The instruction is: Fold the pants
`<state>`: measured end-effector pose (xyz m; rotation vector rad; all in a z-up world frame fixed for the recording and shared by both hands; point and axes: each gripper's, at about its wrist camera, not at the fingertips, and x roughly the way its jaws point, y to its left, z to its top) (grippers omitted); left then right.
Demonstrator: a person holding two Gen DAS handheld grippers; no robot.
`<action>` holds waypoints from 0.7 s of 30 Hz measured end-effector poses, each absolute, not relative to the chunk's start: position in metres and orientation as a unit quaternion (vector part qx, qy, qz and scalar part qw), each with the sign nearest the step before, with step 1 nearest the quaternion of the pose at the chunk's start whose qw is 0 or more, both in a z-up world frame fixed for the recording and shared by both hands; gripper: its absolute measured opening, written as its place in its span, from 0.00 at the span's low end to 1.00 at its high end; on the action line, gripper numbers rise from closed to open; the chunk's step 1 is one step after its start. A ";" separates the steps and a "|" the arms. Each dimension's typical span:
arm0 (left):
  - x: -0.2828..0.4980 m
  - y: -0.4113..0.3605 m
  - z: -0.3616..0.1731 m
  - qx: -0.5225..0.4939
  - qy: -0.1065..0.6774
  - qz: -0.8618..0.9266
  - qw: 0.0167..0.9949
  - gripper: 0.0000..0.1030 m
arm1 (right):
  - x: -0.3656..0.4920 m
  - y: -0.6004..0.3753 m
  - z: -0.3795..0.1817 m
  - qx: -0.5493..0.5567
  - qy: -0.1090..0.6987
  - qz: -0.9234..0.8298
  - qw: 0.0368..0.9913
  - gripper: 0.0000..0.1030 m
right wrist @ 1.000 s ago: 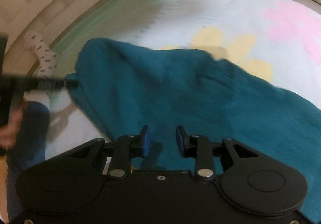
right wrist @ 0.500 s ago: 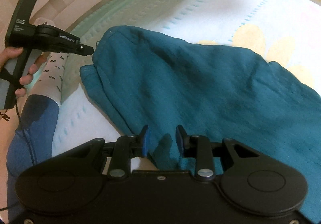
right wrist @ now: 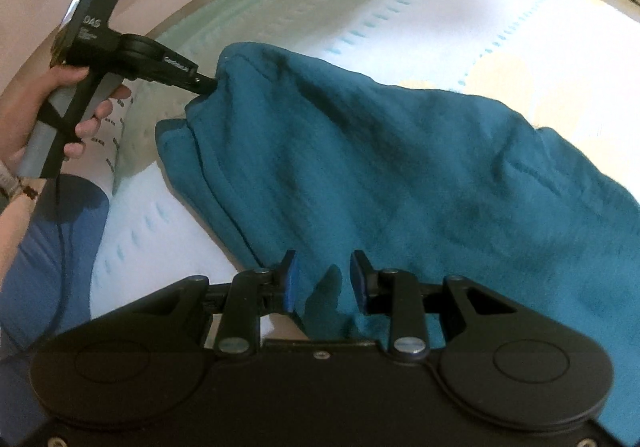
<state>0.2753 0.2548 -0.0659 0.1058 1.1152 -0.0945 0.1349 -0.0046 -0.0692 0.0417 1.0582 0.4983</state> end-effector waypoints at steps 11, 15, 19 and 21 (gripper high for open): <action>0.278 0.240 -0.079 0.071 0.538 -0.037 0.839 0.09 | 0.128 0.022 -0.074 -0.028 0.486 0.257 0.835 0.40; 0.282 0.246 -0.075 0.038 0.535 -0.050 0.843 0.00 | 0.126 0.038 -0.075 -0.057 0.472 0.268 0.838 0.40; 0.285 0.253 -0.061 0.015 0.531 -0.050 0.846 0.00 | 0.126 0.050 -0.078 -0.076 0.462 0.275 0.840 0.40; 0.282 0.253 -0.051 0.022 0.530 -0.048 0.846 0.00 | 0.128 0.053 -0.078 -0.081 0.459 0.277 0.840 0.40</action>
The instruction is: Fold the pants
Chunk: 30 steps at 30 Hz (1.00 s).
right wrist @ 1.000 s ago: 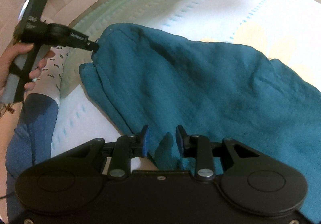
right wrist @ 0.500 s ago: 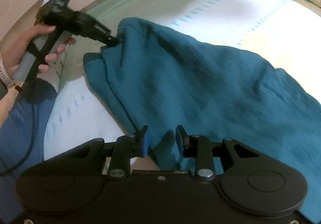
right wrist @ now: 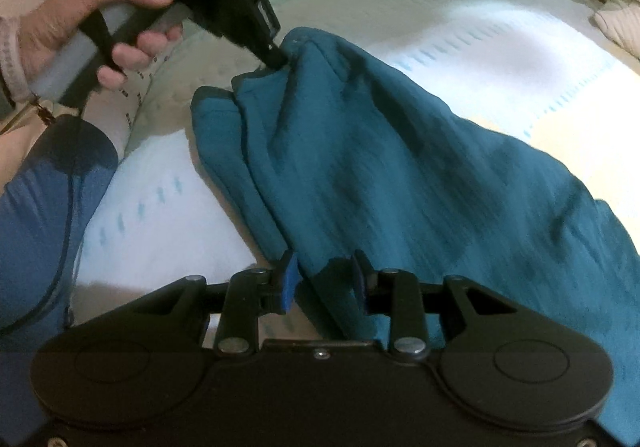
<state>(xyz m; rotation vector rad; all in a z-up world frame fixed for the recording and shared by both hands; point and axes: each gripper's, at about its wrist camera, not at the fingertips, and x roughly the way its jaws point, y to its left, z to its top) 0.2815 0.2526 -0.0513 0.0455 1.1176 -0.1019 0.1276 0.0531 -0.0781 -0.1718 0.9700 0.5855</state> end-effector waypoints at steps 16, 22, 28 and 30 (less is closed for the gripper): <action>0.260 0.265 -0.031 -0.007 0.538 -0.059 0.841 0.02 | 0.124 0.062 -0.079 -0.104 0.437 0.285 0.847 0.40; 0.257 0.279 -0.042 -0.041 0.550 -0.050 0.833 0.02 | 0.136 0.089 -0.080 -0.111 0.420 0.296 0.851 0.42; 0.239 0.277 -0.037 -0.010 0.542 -0.051 0.839 0.02 | 0.150 0.122 -0.090 -0.120 0.412 0.311 0.848 0.47; 0.232 0.276 -0.035 -0.015 0.542 -0.060 0.838 0.02 | 0.152 0.132 -0.097 -0.138 0.410 0.311 0.847 0.46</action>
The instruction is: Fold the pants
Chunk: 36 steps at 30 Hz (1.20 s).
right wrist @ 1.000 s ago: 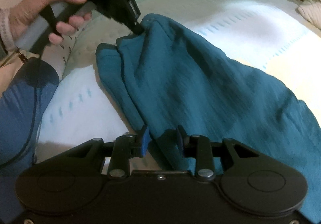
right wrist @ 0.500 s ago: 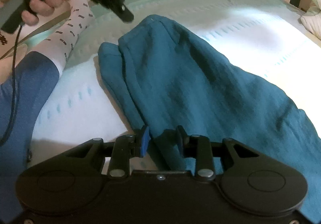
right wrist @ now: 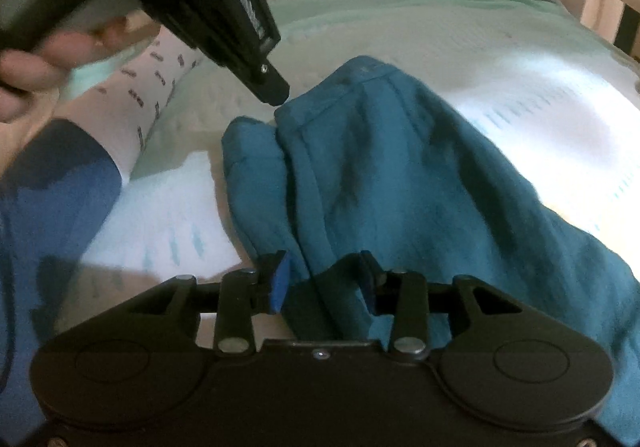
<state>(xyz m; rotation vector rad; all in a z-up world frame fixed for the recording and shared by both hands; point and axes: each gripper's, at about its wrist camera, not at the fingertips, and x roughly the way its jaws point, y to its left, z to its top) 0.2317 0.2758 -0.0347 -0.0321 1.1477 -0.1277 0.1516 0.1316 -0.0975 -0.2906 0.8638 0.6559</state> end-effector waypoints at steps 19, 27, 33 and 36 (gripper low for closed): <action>0.220 0.273 -0.068 -0.057 0.582 -0.065 0.809 0.03 | 0.155 0.107 -0.073 -0.081 0.400 0.320 0.855 0.33; 0.225 0.307 -0.099 -0.145 0.598 -0.058 0.786 0.02 | 0.164 0.134 -0.083 -0.123 0.388 0.328 0.853 0.33; 0.223 0.312 -0.099 -0.150 0.598 -0.060 0.785 0.02 | 0.169 0.157 -0.101 -0.170 0.381 0.315 0.852 0.31; 0.221 0.311 -0.094 -0.141 0.596 -0.058 0.788 0.02 | 0.172 0.154 -0.101 -0.170 0.370 0.294 0.865 0.09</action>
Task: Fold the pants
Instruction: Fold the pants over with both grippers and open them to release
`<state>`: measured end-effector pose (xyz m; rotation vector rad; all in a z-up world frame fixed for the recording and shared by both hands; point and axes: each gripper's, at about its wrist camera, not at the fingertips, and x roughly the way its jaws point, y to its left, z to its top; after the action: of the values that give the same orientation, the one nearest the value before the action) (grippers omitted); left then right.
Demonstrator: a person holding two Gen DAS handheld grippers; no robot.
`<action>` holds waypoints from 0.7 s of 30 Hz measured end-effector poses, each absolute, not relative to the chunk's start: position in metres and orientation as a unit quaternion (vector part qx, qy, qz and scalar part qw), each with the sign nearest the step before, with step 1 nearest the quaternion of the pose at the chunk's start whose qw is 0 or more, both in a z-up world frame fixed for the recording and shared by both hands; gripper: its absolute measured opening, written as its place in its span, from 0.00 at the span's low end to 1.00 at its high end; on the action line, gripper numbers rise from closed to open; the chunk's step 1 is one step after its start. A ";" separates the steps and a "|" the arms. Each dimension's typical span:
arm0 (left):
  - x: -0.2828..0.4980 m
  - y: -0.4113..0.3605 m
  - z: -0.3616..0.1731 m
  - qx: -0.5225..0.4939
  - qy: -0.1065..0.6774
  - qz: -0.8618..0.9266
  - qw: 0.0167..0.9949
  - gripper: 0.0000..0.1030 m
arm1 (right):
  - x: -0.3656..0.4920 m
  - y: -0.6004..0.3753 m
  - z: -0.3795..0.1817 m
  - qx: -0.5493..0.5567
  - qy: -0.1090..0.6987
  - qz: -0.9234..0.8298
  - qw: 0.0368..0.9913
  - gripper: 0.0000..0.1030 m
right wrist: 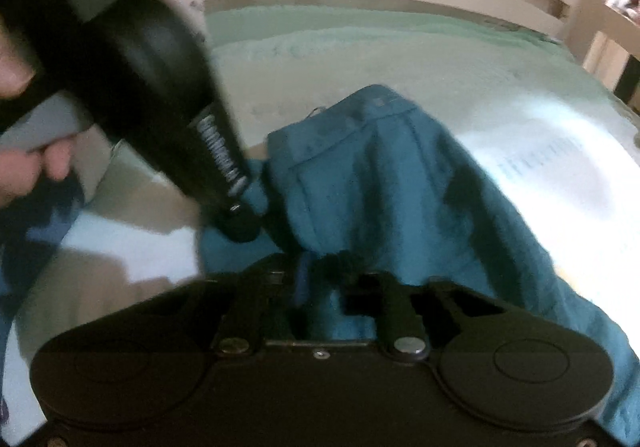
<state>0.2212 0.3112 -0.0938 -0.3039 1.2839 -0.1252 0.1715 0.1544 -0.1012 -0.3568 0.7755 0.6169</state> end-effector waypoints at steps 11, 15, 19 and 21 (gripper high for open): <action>0.194 0.301 0.010 -0.036 0.477 0.003 0.878 0.02 | 0.145 0.134 -0.070 -0.069 0.398 0.373 0.835 0.10; 0.198 0.273 0.011 -0.015 0.481 -0.033 0.876 0.02 | 0.153 0.142 -0.099 -0.077 0.440 0.357 0.821 0.17; 0.201 0.242 0.005 0.009 0.482 -0.071 0.873 0.02 | 0.148 0.111 -0.075 -0.041 0.423 0.356 0.832 0.30; 0.203 0.225 0.001 0.010 0.482 -0.088 0.872 0.02 | 0.139 0.081 -0.057 -0.032 0.400 0.345 0.848 0.39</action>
<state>0.2028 0.2250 0.0008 0.0205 1.0081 -0.1836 0.1394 0.0811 -0.0565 -0.0666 0.8426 0.7279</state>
